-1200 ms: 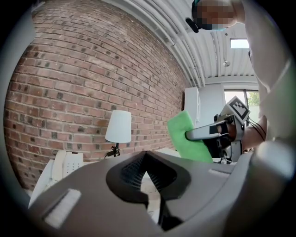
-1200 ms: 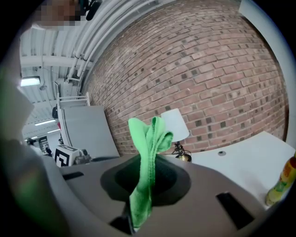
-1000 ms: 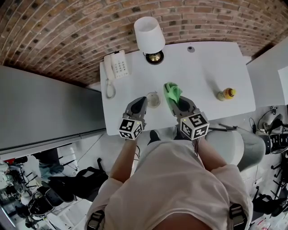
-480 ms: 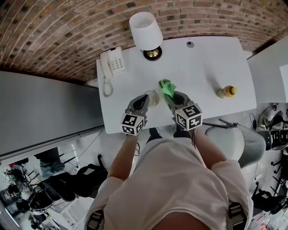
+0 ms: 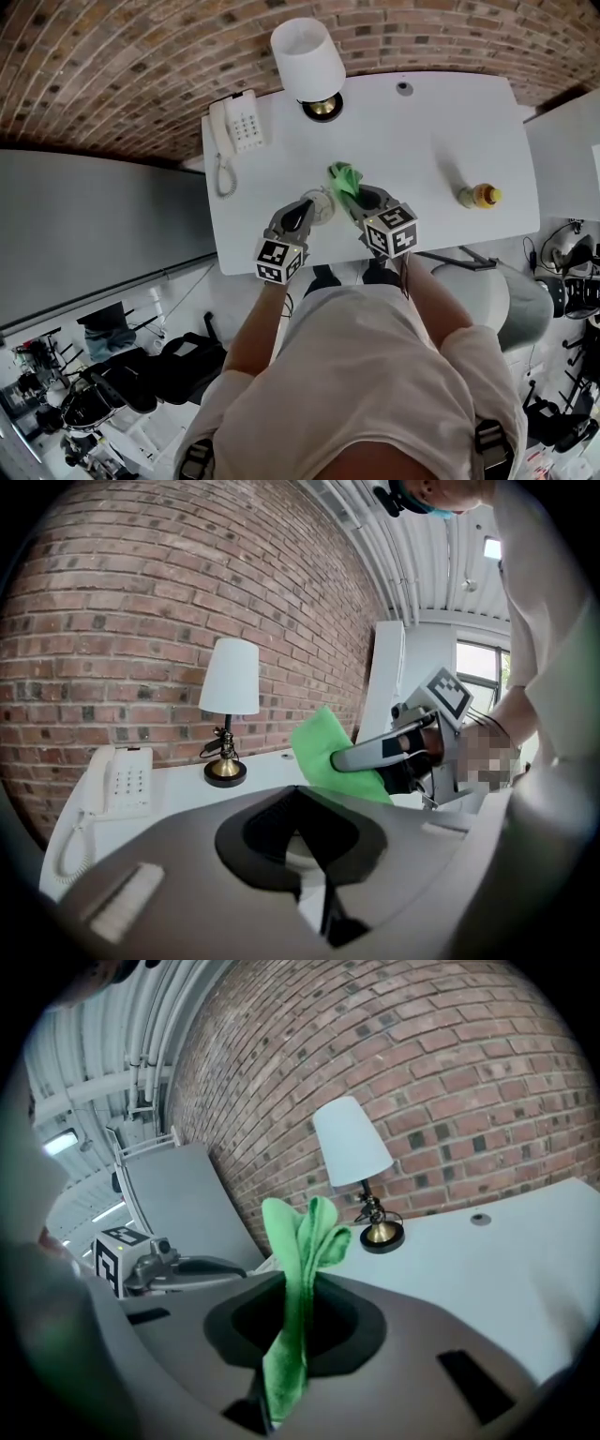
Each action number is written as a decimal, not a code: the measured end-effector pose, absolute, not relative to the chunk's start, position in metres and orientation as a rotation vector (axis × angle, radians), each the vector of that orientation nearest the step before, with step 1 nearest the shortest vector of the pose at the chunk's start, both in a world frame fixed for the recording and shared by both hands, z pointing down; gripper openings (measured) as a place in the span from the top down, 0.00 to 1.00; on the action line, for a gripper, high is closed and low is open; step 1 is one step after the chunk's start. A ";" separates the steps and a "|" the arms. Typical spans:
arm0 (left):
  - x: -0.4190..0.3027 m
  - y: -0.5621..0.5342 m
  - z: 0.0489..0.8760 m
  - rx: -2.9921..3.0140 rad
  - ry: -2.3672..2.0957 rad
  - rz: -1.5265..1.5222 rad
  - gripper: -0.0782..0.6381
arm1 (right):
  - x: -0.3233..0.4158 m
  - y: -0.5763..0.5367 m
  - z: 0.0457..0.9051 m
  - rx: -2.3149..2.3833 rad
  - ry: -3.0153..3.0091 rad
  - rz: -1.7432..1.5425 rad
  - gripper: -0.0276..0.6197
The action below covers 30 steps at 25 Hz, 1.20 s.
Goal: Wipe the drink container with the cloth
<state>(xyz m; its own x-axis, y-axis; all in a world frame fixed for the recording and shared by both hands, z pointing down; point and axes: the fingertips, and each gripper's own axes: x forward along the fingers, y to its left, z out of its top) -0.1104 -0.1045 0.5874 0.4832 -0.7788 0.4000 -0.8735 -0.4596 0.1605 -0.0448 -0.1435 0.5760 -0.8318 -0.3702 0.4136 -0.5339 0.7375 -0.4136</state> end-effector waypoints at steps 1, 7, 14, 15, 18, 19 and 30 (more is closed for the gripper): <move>-0.110 -0.105 0.587 2.396 -1.390 0.389 0.88 | -0.046 -0.145 0.577 0.688 -2.640 0.774 0.89; -0.108 -0.106 0.588 2.402 -1.392 0.395 0.88 | -0.057 -0.150 0.591 0.600 -2.641 0.847 0.89; -0.108 -0.105 0.587 2.429 -1.402 0.392 0.88 | -0.067 -0.146 0.608 0.452 -2.638 0.991 0.89; -0.108 -0.105 0.586 2.431 -1.402 0.390 0.88 | -0.067 -0.146 0.613 0.446 -2.629 1.020 0.89; -0.109 -0.105 0.586 2.434 -1.406 0.385 0.88 | -0.067 -0.144 0.626 0.430 -2.606 1.098 0.89; -0.109 -0.104 0.587 2.434 -1.407 0.386 0.88 | -0.067 -0.143 0.629 0.421 -2.604 1.123 0.89; -0.109 -0.104 0.587 2.437 -1.428 0.390 0.88 | -0.071 -0.142 0.664 0.336 -2.540 1.231 0.89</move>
